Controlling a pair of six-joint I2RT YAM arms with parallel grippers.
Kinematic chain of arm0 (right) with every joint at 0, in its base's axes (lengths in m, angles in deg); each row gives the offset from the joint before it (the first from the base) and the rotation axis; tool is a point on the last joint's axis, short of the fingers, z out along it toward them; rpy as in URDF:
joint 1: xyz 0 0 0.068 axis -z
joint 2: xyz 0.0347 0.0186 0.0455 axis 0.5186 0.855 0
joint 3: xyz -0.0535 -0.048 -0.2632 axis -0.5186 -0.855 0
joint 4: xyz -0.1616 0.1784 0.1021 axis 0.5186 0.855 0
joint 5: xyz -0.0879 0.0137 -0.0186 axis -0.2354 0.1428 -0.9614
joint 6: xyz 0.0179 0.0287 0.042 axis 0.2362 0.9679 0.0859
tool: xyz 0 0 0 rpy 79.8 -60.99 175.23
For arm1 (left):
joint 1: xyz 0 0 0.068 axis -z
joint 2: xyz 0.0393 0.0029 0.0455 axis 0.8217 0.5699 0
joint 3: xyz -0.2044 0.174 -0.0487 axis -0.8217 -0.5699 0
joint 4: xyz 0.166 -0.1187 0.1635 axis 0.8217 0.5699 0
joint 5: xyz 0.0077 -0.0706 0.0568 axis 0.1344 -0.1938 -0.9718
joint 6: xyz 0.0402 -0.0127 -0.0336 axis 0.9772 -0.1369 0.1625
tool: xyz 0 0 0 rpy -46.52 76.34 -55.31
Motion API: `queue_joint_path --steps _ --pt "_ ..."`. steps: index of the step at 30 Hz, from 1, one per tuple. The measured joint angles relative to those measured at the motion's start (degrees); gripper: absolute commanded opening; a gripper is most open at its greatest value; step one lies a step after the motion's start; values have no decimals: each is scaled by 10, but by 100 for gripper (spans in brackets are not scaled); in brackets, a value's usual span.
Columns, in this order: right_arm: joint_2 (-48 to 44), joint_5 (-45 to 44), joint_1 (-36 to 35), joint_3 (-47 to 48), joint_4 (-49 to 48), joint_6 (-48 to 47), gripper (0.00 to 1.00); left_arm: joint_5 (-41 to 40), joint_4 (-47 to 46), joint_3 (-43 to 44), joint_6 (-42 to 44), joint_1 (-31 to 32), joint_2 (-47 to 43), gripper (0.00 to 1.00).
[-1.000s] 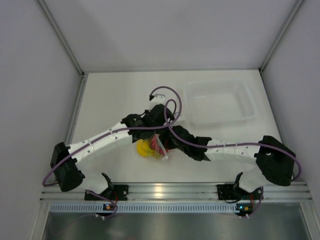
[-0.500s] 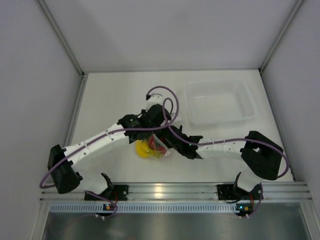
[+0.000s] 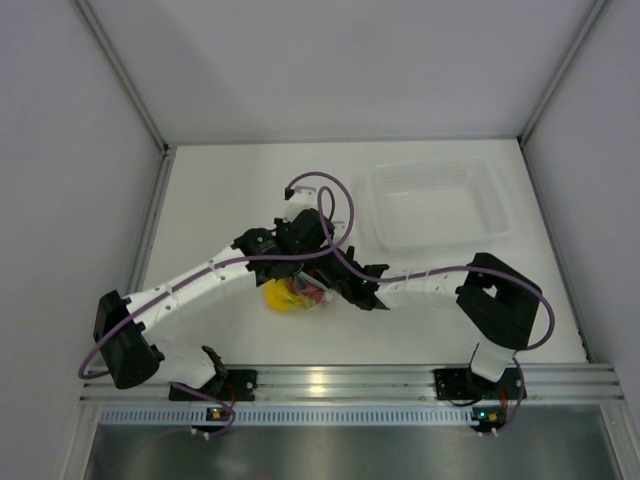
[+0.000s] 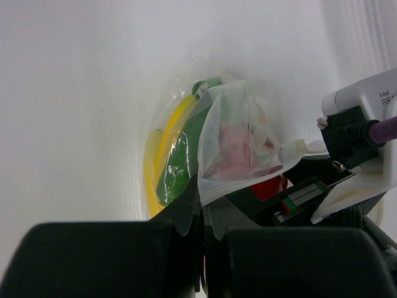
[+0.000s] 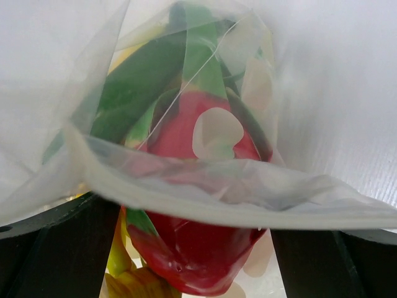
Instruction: Open the zip-top bag and remove the fake food
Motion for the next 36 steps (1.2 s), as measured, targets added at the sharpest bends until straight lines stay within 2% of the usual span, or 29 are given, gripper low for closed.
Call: queue_joint_path --steps 5,11,12,15,21,31,33,36 --pt "16 4 5 11 -7 0 92 -9 -1 -4 1 -3 -1 0" --pt "23 3 6 17 -10 -1 82 -8 -6 -12 1 -4 -4 0" --pt "24 3 6 20 -8 -1 74 -8 -7 -14 0 -5 -5 0" --pt "28 3 6 25 -7 -5 42 -10 -13 -22 0 -8 -10 0" --pt "22 2 6 26 2 -12 20 -8 -24 -42 -7 -8 -12 0" --pt "-33 -7 6 -5 45 -56 8 27 -47 -48 -19 1 -12 0" --pt "-45 -7 6 -12 58 -62 0 36 -53 -49 -19 3 -12 0" --pt "-60 -7 6 -16 80 -72 0 47 -58 -49 -19 5 -9 0"
